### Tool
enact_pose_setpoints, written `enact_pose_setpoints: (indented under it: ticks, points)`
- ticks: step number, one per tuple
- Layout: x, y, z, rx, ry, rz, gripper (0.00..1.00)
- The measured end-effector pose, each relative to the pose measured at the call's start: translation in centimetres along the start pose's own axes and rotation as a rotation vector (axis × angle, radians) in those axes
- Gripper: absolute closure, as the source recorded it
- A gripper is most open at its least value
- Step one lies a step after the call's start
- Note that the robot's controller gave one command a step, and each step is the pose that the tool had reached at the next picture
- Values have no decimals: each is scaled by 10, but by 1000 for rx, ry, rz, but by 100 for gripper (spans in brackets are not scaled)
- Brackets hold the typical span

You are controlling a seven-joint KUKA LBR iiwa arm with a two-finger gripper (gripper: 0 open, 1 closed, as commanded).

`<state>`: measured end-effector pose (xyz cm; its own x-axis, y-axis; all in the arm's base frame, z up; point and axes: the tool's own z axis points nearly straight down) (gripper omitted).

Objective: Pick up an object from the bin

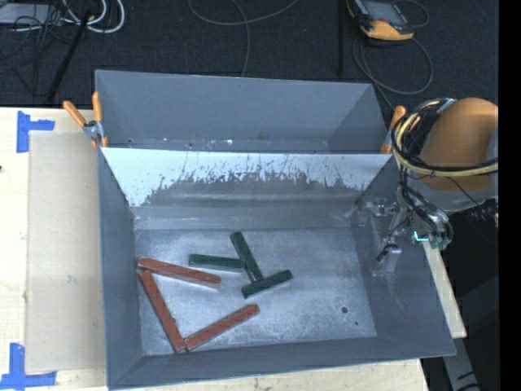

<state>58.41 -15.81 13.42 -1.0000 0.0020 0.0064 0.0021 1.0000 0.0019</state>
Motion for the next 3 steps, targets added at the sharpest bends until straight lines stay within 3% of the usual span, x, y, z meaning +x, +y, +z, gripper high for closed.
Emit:
enact_pose_setpoints:
  ticks: [1,2,3]
  points:
    - [9,90,45,-2,-3,-166,0]
    - [26,144,64,-2,-2,-166,0]
    - [52,162,66,1,-2,-101,0]
